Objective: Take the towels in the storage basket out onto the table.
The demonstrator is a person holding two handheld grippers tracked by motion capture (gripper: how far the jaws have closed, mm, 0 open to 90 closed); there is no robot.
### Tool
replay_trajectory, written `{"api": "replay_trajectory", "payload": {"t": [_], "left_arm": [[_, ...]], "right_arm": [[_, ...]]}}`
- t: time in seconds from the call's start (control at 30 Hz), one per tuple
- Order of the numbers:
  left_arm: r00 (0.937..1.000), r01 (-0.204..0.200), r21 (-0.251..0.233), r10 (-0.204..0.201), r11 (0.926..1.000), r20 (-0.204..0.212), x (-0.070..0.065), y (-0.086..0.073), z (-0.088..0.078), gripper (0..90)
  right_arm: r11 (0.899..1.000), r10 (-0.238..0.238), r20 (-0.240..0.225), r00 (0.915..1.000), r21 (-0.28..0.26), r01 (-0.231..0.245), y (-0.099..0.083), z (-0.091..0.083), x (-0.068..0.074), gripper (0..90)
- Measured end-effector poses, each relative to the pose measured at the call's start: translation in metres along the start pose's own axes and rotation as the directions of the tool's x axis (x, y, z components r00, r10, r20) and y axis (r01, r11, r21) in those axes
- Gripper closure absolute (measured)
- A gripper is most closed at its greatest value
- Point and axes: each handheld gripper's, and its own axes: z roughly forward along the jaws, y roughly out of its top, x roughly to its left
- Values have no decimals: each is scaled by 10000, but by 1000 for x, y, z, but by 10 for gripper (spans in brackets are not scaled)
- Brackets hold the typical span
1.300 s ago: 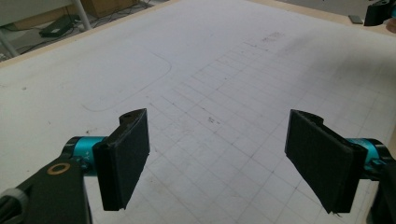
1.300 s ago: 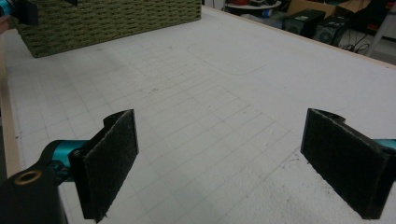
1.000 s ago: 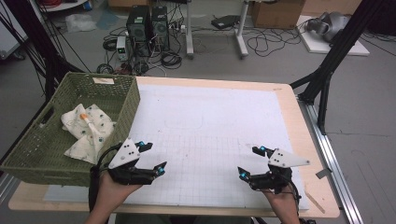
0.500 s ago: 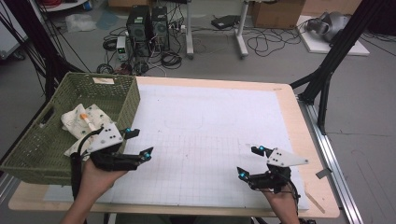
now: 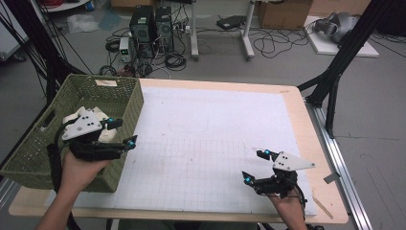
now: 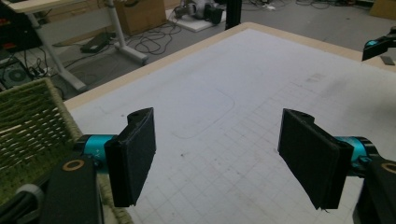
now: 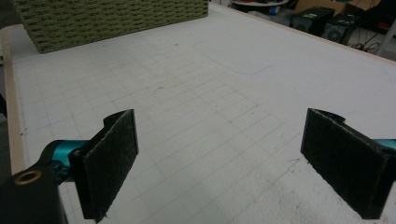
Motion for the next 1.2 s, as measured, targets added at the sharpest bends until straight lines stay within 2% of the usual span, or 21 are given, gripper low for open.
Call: {"api": "replay_trajectory", "payload": {"t": [0.5,0.8,0.87,1.2], "left_arm": [[9946,325,213,-302,9992,-994,40,-4,-14,299],[9843,410,449,-326,9981,-1736,62,-12,-19,299],[9822,518,480,-422,9975,-1830,66,-14,-20,302],[9739,631,911,-413,9938,-2232,81,-24,-22,313]], "right_arm": [[10000,-55,-42,10000,-81,55,0,-1,-1,104],[9999,-37,-75,10000,-105,36,0,-1,-1,104],[9999,-43,-81,10000,-95,42,0,-1,-1,104],[9999,-116,-105,9999,-101,115,0,0,-1,104]]}}
